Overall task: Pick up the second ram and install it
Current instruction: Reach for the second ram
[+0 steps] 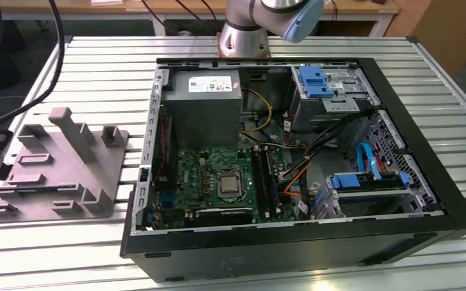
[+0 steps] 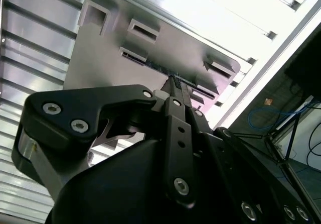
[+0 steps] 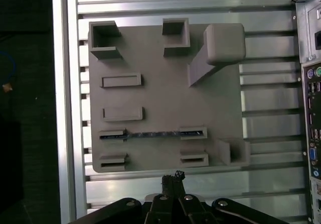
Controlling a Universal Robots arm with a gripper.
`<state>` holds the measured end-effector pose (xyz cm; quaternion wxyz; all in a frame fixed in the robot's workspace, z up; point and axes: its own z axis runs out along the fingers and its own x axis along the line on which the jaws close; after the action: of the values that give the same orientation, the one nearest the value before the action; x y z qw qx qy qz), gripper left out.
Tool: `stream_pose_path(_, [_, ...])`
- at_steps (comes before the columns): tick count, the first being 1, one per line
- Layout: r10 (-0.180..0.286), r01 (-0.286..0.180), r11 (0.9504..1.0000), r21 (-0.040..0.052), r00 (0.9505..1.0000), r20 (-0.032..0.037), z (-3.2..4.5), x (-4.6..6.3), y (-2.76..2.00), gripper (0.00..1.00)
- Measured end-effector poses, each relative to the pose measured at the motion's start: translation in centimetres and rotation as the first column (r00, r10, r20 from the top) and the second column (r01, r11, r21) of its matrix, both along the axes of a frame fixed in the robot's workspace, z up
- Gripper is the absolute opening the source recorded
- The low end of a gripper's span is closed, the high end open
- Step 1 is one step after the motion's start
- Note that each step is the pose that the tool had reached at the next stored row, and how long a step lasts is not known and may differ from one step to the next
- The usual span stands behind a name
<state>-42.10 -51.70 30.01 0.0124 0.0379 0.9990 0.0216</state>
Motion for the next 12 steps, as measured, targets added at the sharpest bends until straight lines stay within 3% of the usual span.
stream_pose_path(12, [0.0,0.0,1.0,-0.0003,1.0,-0.0003,-1.68,0.4,-0.18,0.1])
